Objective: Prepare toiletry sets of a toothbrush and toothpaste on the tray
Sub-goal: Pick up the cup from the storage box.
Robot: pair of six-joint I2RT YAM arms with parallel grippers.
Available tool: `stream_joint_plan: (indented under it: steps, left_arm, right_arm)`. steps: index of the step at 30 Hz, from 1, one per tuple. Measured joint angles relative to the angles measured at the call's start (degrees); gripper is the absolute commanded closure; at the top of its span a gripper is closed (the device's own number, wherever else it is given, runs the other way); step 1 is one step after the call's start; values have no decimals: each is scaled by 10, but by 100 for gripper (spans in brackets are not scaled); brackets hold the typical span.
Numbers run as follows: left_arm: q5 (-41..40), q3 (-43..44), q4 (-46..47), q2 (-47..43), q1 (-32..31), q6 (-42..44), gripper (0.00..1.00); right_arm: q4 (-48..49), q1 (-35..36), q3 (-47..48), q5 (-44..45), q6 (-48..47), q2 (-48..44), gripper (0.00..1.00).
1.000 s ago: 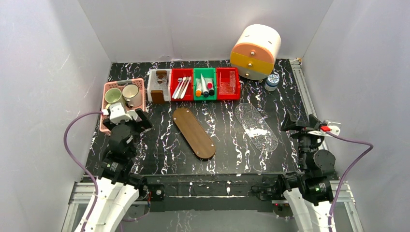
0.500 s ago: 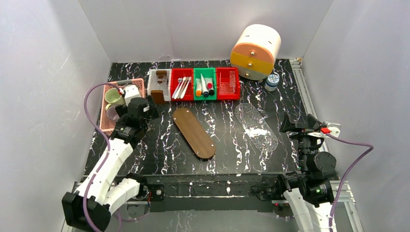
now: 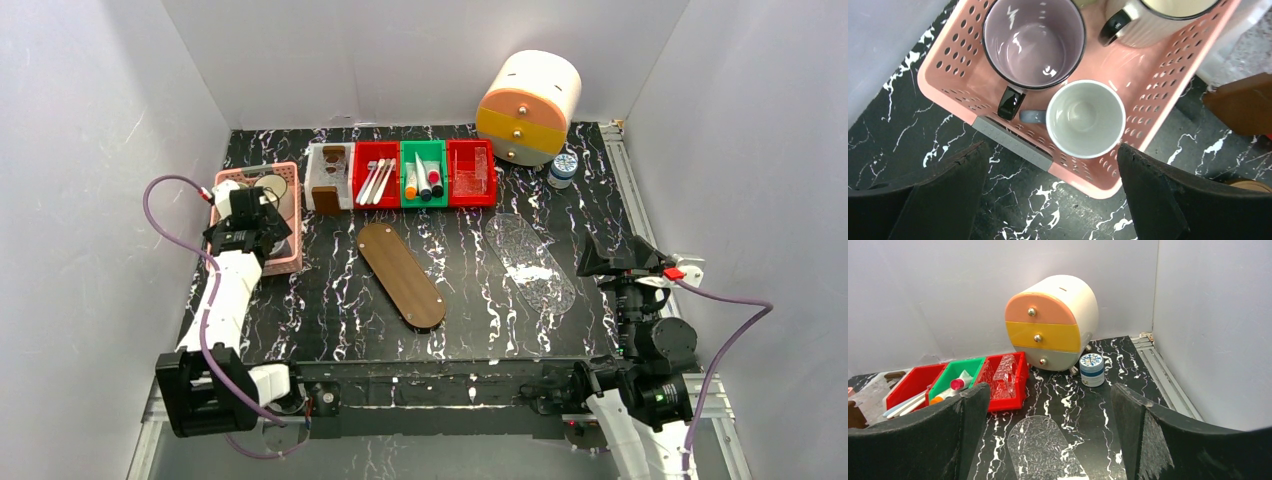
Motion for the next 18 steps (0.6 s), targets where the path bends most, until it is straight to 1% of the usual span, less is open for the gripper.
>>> stream_joint_plan:
  steps: [5,8,12,16,18]
  left_arm:
    - [27,0,-5,26,41,-16,4]
    - [38,0,-3,35,77,-30,9]
    - [44,10,1,54,119,-51,12]
    - [42,35,14,89,137,-64,15]
    - [40,49,19,113,143,-68,19]
  right_arm:
    - [0,3,0,-4,0,-2,1]
    - [0,5,0,-7,0,-8,1]
    - [0,8,0,-10,0,-13,1]
    - [0,13,0,-10,0,-16,1]
    - [0,16,0,-10,0,-16,1]
